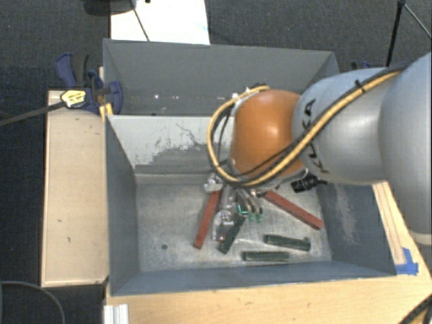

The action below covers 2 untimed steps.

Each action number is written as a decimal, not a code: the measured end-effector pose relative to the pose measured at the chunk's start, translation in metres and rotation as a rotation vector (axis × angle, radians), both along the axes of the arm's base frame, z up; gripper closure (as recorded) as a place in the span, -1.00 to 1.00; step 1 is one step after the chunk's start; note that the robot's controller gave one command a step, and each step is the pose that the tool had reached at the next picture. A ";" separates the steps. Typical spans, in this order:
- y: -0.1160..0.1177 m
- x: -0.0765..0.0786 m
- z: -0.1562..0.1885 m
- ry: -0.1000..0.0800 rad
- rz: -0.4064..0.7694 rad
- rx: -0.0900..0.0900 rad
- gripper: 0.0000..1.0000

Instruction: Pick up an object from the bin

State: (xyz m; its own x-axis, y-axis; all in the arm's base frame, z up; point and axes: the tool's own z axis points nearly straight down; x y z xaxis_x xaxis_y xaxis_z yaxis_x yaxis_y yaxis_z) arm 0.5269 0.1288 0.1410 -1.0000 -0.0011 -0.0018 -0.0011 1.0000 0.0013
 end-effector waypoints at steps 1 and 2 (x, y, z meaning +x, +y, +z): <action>0.021 -0.008 -0.067 -0.011 0.436 0.001 1.00; 0.021 -0.008 -0.067 -0.011 0.434 0.001 1.00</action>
Offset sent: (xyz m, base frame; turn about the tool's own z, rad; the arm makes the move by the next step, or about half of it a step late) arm 0.0000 0.0000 0.0000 0.0000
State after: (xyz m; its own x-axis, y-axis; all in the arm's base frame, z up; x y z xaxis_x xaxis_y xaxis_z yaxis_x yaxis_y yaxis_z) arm 0.5190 0.1498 0.0743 -0.9067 -0.4215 -0.0124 -0.4215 0.9068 -0.0002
